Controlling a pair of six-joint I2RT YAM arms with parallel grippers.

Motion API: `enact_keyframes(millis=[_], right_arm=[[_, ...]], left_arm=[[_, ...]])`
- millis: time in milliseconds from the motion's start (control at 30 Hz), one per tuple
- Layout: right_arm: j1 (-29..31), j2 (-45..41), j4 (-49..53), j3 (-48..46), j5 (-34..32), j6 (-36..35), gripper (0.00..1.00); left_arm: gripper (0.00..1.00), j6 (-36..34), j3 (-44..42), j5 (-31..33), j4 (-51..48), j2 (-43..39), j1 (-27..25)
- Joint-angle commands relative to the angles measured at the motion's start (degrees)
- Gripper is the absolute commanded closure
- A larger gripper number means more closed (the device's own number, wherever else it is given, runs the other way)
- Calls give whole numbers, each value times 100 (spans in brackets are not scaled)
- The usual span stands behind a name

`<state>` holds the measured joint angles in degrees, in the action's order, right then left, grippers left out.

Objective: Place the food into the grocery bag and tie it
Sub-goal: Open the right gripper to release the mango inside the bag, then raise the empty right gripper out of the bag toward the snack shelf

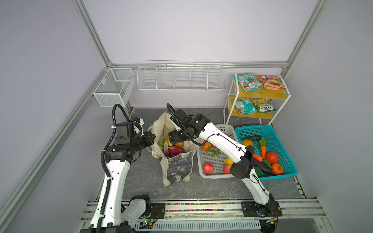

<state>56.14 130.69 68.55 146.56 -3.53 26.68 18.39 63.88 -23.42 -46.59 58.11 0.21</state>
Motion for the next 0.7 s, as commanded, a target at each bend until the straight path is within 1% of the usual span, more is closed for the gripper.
enact_keyframes(millis=[0,167,267,400,467,533,600,667], right_arm=[[37,-393,47,186,-147,-134,12],[30,-933,-99,197,-399,-308,12],[21,-1224,-170,196,-558,-580,12],[14,-1678,-199,13,-1229,-1087,12],[-13,-2022,-330,-324,-1821,-1364,12],[-93,-2411,-580,-841,-2271,-1616,12],[-252,-2794,-739,-1351,-2662,-1688,12],[-567,-3134,-718,-1724,-2815,-1645,12]], left_arm=[[100,-29,203,34,-7,19,-30],[100,-56,289,61,-101,78,-30],[100,-107,349,130,-182,107,-28],[100,-143,380,214,-261,114,-30],[100,-152,379,258,-276,115,-30],[100,-150,380,294,-288,114,-30],[100,-152,371,316,-289,120,-30],[100,-177,367,354,-305,126,-31]])
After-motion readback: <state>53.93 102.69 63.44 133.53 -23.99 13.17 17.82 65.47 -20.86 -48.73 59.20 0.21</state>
